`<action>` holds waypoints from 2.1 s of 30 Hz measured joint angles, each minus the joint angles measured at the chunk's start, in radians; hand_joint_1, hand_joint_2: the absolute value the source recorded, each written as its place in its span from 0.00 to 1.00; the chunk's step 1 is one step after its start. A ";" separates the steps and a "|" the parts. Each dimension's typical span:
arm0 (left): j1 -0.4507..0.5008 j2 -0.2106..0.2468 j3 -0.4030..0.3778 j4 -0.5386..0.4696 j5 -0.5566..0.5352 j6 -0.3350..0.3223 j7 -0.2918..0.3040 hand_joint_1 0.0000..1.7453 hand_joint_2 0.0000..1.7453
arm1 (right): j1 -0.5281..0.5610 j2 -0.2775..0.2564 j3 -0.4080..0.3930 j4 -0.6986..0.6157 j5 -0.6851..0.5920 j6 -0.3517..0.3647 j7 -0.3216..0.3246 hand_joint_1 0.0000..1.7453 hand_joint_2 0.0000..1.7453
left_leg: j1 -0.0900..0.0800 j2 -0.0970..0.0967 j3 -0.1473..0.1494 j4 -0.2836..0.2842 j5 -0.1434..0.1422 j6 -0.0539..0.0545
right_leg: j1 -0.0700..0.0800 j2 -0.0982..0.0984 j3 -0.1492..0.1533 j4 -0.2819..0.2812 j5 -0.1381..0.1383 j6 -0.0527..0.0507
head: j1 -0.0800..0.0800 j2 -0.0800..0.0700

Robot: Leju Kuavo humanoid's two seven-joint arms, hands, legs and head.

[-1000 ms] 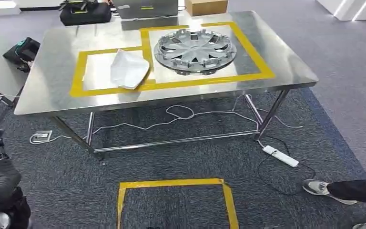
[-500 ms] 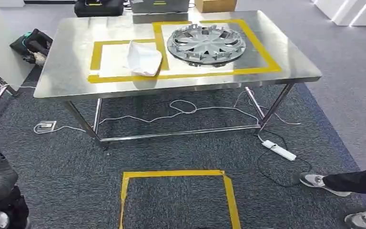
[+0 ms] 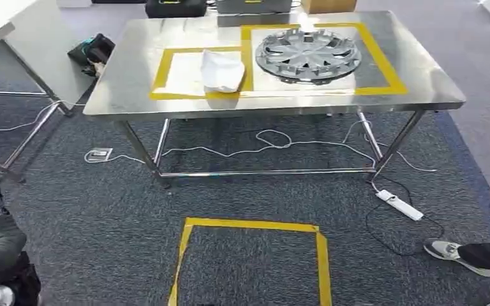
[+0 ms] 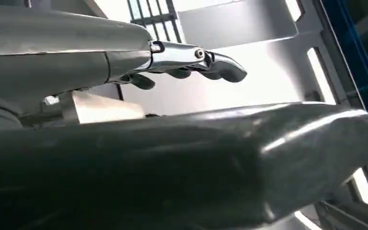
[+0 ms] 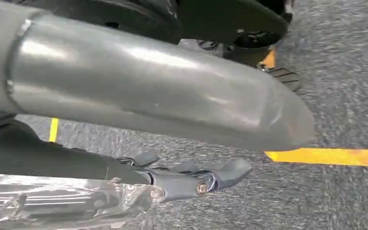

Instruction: Take the parts from the cabinet and place them on the table.

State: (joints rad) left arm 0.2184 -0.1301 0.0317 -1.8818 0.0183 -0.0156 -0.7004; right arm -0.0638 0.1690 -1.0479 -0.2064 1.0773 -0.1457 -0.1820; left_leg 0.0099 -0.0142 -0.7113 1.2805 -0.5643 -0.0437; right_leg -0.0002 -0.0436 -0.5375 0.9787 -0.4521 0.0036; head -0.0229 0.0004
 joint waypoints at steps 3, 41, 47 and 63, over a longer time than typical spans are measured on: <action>0.001 0.000 0.000 0.000 0.000 0.004 0.000 0.00 0.00 | -0.002 0.002 0.000 0.000 0.000 0.000 0.000 0.00 0.00 | 0.000 0.033 0.137 -0.222 0.103 0.003 | 0.000 -0.035 -0.006 0.004 0.003 0.005 | 0.000 0.000; 0.011 -0.002 0.002 0.008 -0.005 0.011 0.000 0.00 0.00 | 0.000 0.003 0.000 0.000 -0.008 0.011 -0.001 0.00 0.00 | -0.004 0.034 0.104 -0.201 0.060 0.012 | -0.008 0.040 -0.009 0.018 0.000 0.007 | 0.011 0.000; 0.015 -0.002 0.001 0.008 -0.005 0.014 0.000 0.00 0.00 | 0.002 0.003 0.000 0.000 -0.006 0.012 0.000 0.00 0.00 | -0.003 0.019 0.073 -0.098 0.052 0.017 | -0.006 0.111 -0.024 0.019 0.011 0.008 | 0.013 0.000; 0.019 -0.002 0.001 0.021 -0.025 0.009 0.006 0.00 0.00 | 0.003 0.002 0.000 0.000 -0.001 0.015 0.004 0.00 0.00 | -0.005 0.086 0.175 -0.312 0.118 0.062 | -0.005 0.031 -0.068 0.129 -0.040 0.057 | 0.026 0.000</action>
State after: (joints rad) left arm 0.2377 -0.1324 0.0328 -1.8605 -0.0067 -0.0069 -0.6939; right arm -0.0604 0.1705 -1.0479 -0.2064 1.0761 -0.1312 -0.1782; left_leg 0.0046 0.0722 -0.5364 0.9680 -0.4462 0.0186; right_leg -0.0055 -0.0129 -0.6059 1.1077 -0.4919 0.0601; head 0.0030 0.0004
